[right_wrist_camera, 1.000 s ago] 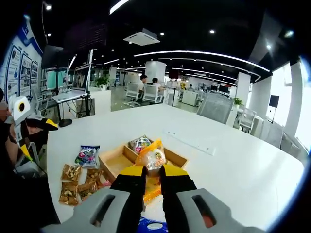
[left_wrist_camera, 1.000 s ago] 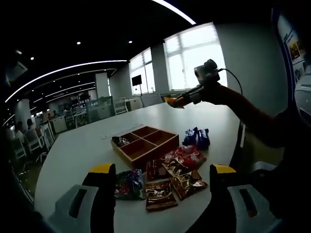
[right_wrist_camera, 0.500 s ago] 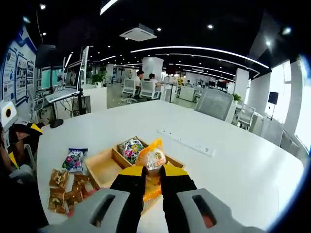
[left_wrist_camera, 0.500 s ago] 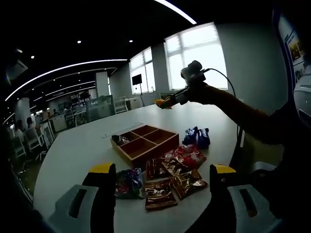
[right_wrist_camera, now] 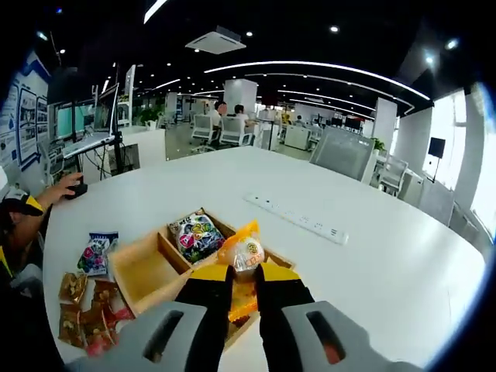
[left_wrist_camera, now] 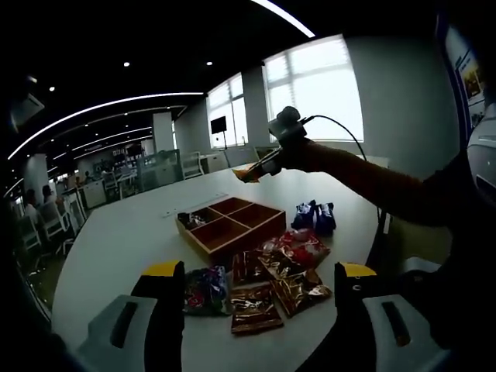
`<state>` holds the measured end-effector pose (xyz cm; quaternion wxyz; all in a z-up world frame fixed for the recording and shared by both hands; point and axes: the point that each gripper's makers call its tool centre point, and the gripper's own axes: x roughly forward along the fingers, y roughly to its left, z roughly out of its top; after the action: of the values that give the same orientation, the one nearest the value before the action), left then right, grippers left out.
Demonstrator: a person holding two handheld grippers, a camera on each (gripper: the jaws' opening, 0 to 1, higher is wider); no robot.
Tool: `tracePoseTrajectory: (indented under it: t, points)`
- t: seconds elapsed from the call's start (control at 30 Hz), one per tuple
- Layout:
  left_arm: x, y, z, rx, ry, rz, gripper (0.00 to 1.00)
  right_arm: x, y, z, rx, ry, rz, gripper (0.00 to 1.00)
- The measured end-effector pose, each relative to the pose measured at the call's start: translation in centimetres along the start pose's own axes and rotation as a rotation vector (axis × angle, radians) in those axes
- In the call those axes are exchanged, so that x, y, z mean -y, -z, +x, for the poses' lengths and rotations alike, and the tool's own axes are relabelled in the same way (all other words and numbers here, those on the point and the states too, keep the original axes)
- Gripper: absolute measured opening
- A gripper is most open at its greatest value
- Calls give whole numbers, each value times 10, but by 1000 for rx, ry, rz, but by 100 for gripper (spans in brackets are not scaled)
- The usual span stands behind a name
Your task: Pick up the scattered marshmallows, QQ candies, Oreo cookies, and mixed nuts on the table and sort them into separate containers
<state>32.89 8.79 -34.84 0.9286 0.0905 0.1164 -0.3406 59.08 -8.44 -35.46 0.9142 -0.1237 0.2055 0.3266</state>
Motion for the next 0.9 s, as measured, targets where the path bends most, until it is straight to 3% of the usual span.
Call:
tracePoseTrajectory:
  t: [0.63, 0.77, 0.9]
  points:
    - [-2, 0, 3, -12, 3, 7, 83, 10, -4, 46, -13, -29, 17, 9]
    - [-1, 0, 5, -16, 7, 9, 83, 10, 2, 57, -19, -37, -15, 9]
    - [-2, 0, 5, -13, 7, 5, 83, 8, 18, 69, -61, -49, -57, 9]
